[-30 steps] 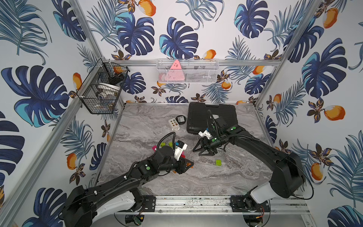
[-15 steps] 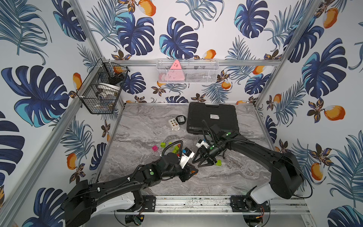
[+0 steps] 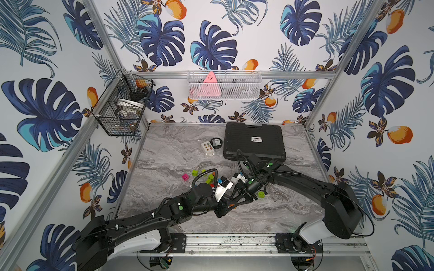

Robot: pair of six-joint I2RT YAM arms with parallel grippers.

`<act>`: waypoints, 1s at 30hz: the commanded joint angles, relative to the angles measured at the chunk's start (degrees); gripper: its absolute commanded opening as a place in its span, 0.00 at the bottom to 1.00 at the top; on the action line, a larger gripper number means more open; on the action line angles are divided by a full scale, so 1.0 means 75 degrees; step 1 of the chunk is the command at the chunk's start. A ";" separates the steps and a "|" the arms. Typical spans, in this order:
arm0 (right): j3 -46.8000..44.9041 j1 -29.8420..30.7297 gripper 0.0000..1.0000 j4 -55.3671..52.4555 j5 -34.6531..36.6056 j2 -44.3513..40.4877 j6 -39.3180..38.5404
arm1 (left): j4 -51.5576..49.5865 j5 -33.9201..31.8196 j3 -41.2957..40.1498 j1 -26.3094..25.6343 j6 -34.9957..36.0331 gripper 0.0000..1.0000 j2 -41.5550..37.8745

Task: Assemble the letter h with lego
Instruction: Pick up the lego brick from the center of the board, then assemble the lego brick with the lego brick.

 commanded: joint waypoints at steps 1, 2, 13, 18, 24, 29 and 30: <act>0.0094 0.0012 0.30 -0.0075 -0.0075 -0.0118 0.0052 | 0.0402 -0.0251 -0.0063 -0.0011 0.0186 0.41 -0.0053; 0.0109 -0.0022 0.29 -0.0060 0.0009 -0.0150 0.0082 | 0.0389 -0.0370 -0.0074 -0.0006 0.0169 0.43 -0.0074; 0.0009 -0.1568 0.29 -0.0679 0.3939 -0.0335 -0.0306 | 0.0417 -0.2345 -0.0737 -0.0002 -0.0256 0.99 -0.0702; -0.0099 -0.1747 0.29 -0.0864 0.7110 -0.0625 -0.0355 | -0.0198 -0.4088 -0.0802 -0.0009 -0.0771 0.99 -0.0304; -0.0566 -0.1779 0.29 -0.0649 0.8795 -0.0808 -0.0506 | 0.0034 -0.4449 -0.1012 -0.0005 -0.0951 0.99 -0.0188; -0.0912 -0.1861 0.29 0.0004 0.8346 -0.0343 -0.0883 | 0.0305 -0.4521 -0.1288 -0.0010 -0.0990 0.99 -0.0345; -0.0944 -0.1856 0.29 0.0114 0.8209 -0.0260 -0.0921 | 0.0306 -0.4498 -0.1271 -0.0006 -0.0969 0.99 -0.0322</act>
